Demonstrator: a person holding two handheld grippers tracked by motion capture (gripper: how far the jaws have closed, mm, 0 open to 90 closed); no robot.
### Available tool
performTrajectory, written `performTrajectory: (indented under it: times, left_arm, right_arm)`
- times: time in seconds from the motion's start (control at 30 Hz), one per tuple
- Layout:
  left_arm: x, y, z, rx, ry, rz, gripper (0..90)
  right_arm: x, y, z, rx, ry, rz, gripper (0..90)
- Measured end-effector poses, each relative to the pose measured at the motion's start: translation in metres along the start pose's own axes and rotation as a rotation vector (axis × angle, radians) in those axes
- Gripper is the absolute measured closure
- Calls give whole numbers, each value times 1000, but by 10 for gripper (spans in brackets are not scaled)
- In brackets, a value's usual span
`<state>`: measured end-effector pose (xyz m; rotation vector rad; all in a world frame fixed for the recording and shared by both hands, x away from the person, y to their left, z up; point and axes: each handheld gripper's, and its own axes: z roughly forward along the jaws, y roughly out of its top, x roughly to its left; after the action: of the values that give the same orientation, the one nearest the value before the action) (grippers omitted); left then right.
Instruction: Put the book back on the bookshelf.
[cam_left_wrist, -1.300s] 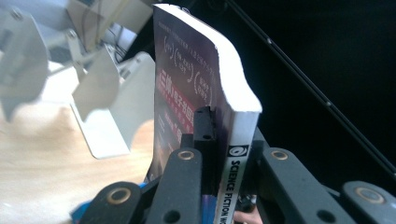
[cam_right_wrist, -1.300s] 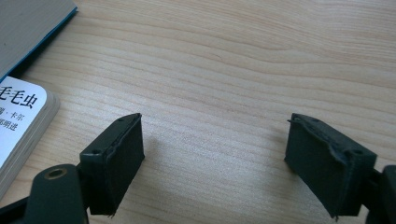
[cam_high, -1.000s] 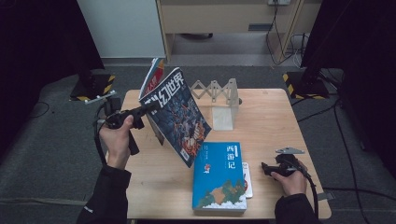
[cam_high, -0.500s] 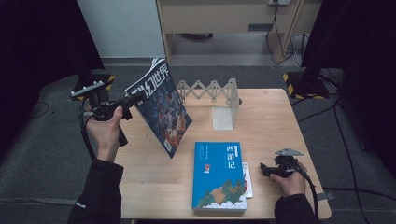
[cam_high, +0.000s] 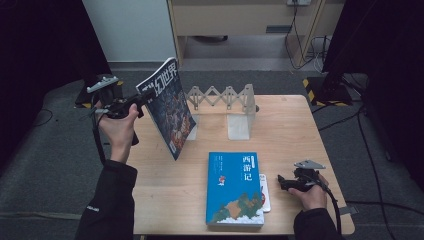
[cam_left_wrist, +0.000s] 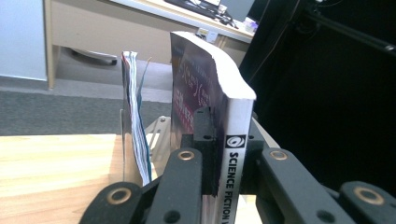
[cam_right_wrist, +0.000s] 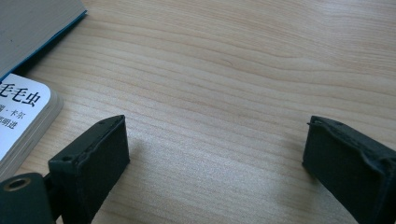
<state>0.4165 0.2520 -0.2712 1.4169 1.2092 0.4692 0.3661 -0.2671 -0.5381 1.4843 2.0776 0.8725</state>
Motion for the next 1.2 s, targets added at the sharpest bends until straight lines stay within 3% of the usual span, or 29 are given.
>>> performTrajectory:
  times: [0.23, 0.43, 0.67, 0.9, 0.97, 1.2]
  left_arm:
    - [-4, 0, 24, 4, 49, 13, 820]
    - [-3, -2, 38, 23, 69, -1, 820]
    - [-9, -8, 53, 31, 128, 48, 820]
    - [-10, -8, 64, 17, 177, 66, 820]
    - [-12, -8, 70, 23, 198, 93, 820]
    - [-15, -10, 82, 30, 218, 100, 820]
  right_arm:
    - [1, 0, 1, -5, 0, 2, 57]
    - [0, 0, 1, -5, 0, -3, 54]
    - [0, 0, 1, -3, 1, -3, 51]
    - [0, 0, 1, -2, 2, -3, 48]
    - [0, 0, 1, -2, 3, -5, 46]
    - [0, 0, 1, -2, 4, -6, 45]
